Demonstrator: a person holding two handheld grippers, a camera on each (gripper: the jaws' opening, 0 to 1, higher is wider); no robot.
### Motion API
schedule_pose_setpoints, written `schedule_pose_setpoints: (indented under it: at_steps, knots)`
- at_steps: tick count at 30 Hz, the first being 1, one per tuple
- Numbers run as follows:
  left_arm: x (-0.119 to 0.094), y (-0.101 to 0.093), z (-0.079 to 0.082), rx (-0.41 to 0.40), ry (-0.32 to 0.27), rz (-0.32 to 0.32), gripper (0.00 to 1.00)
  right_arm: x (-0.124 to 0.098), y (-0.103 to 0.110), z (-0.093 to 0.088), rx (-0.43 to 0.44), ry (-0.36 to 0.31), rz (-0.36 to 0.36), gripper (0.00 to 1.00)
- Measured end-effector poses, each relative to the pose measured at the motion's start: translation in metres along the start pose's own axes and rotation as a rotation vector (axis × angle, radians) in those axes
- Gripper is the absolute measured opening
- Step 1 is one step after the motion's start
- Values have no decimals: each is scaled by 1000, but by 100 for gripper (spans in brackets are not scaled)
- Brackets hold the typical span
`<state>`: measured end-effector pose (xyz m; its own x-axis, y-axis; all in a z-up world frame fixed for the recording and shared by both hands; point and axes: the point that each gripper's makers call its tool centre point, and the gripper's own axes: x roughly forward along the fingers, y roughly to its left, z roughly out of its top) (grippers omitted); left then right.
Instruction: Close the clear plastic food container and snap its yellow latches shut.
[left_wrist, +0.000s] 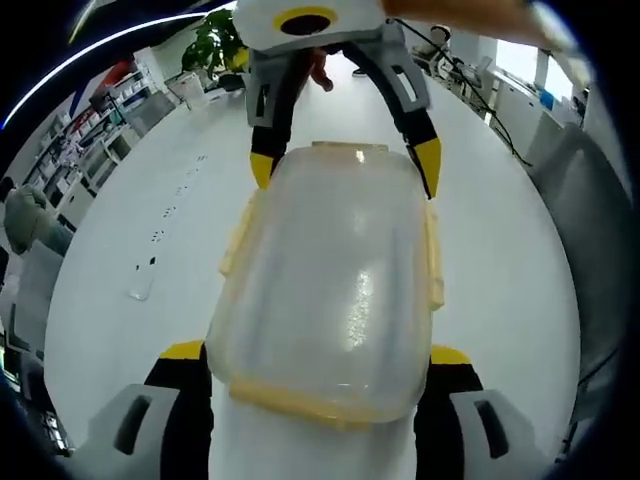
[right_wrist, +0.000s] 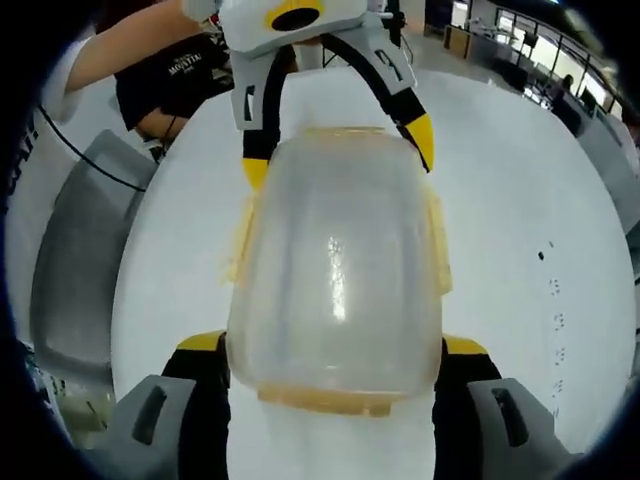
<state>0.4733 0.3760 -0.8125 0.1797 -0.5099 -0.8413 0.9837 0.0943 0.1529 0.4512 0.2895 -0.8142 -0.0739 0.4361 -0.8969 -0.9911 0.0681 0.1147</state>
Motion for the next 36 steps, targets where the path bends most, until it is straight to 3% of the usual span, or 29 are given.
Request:
schedule_pose_setpoints:
  at_steps: [16,24,26,28,30,33,36]
  knots:
    - [0,1,-1,1,-2,1,80,0,1,-2,-3,12,-11,82]
    - [-1,1,-1,-3,-12,13,81,-1,1,-3,-24,39,-49,82]
    - [-1,1,-1,6,-19,19,82,-1,1,-3,-18,43,-52,82]
    - [-2,6,-6,84,3,64,81,-2,0,-3,-2,41,-58,82]
    - [-3,3,-7,70,-3,60,80,-2,0,-4,3,39,-58,82]
    - [-11,-3,1,-70,-101,15,86,-5,1,-4,21,36,-60,83]
    - [-20,5,0,-92,-127,57,88,-9,4,-1,42,16,-59,89]
